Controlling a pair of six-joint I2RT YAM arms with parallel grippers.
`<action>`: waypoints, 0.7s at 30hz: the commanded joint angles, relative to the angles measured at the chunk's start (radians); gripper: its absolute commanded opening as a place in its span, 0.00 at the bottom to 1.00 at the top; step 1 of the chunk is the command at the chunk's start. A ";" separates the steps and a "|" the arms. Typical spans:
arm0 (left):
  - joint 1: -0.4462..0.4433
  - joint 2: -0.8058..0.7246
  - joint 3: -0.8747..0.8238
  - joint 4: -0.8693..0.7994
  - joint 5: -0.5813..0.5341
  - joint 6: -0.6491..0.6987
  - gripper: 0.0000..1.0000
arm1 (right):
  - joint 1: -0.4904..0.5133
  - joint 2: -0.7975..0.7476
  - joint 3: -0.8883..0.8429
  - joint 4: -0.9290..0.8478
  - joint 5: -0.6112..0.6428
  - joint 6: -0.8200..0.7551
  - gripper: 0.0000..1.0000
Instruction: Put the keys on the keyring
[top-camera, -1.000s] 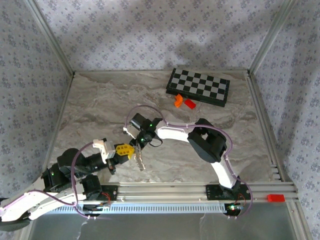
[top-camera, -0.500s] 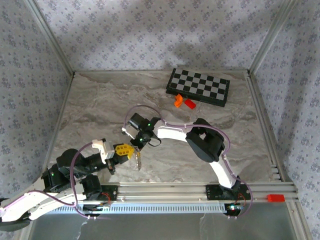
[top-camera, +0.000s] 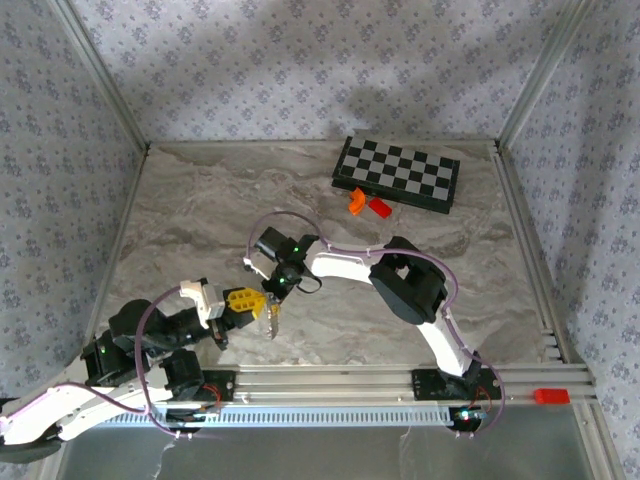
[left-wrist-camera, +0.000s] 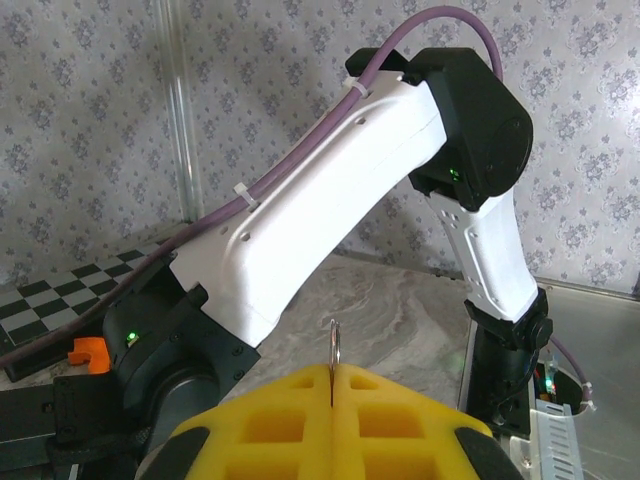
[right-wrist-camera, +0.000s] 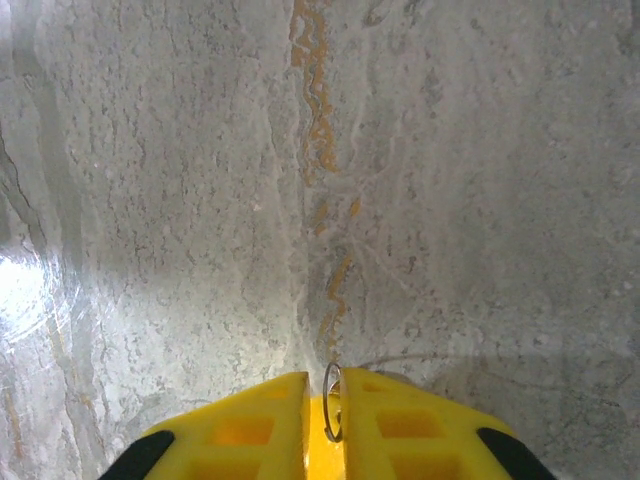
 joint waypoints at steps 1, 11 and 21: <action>-0.004 -0.013 0.002 0.052 0.010 -0.007 0.00 | 0.009 0.010 0.034 -0.040 0.022 -0.017 0.13; -0.004 -0.015 0.002 0.055 0.009 -0.006 0.00 | 0.003 -0.037 0.010 -0.055 0.050 -0.018 0.00; -0.004 -0.009 0.003 0.054 -0.001 -0.005 0.00 | 0.002 -0.214 -0.148 -0.142 0.174 0.001 0.00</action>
